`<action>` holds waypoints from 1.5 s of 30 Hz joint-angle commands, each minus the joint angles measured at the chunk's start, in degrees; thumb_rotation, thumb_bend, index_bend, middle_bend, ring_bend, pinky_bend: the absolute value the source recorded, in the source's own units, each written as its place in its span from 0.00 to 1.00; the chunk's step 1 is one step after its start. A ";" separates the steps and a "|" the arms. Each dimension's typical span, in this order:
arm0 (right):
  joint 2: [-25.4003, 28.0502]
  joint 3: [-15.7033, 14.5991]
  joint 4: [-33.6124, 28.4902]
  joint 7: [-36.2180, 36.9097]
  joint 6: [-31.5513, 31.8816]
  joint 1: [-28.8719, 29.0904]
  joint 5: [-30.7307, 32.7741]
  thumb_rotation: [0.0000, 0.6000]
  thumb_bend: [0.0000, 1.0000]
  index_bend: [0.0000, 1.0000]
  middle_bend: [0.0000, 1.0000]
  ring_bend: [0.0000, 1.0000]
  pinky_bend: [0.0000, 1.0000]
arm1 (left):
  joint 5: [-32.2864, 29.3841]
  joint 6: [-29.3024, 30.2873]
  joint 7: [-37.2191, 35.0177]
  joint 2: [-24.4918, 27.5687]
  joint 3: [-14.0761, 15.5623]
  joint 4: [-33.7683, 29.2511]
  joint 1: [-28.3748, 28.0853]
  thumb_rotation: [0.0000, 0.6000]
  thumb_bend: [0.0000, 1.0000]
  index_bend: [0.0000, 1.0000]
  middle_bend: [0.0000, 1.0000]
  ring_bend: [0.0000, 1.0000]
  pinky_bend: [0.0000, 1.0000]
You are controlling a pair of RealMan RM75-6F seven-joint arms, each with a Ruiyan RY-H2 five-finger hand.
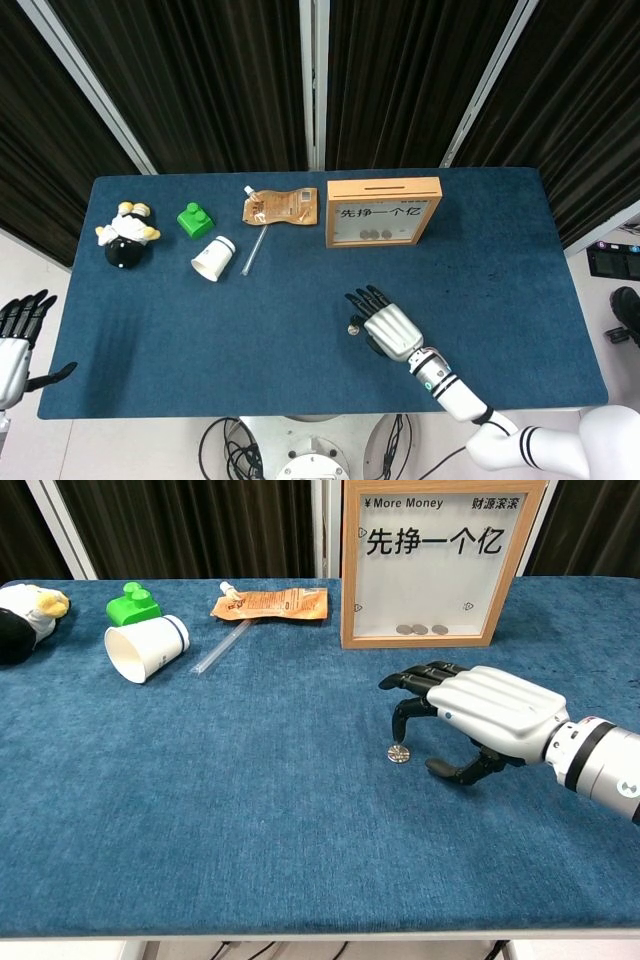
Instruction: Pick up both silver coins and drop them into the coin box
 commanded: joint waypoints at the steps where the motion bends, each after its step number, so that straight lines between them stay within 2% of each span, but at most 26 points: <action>1: -0.11 0.26 -0.03 -0.11 -0.55 0.11 0.22 1.00 0.36 0.38 0.07 0.00 0.00 | 0.03 -0.06 -0.08 0.04 0.02 -0.04 -0.03 1.00 0.09 0.06 0.01 0.00 0.00; 26: -1.73 1.38 1.03 -1.15 -2.70 0.34 0.63 1.00 0.36 0.38 0.07 0.00 0.00 | 0.05 -0.19 -0.71 -0.17 0.04 0.86 0.00 1.00 0.09 0.06 0.01 0.00 0.00; 45: -3.09 2.01 2.88 -1.63 -1.65 -0.15 0.31 1.00 0.37 0.51 0.07 0.00 0.00 | 0.14 -0.26 -1.77 -0.47 0.11 1.84 0.01 1.00 0.09 0.06 0.01 0.00 0.00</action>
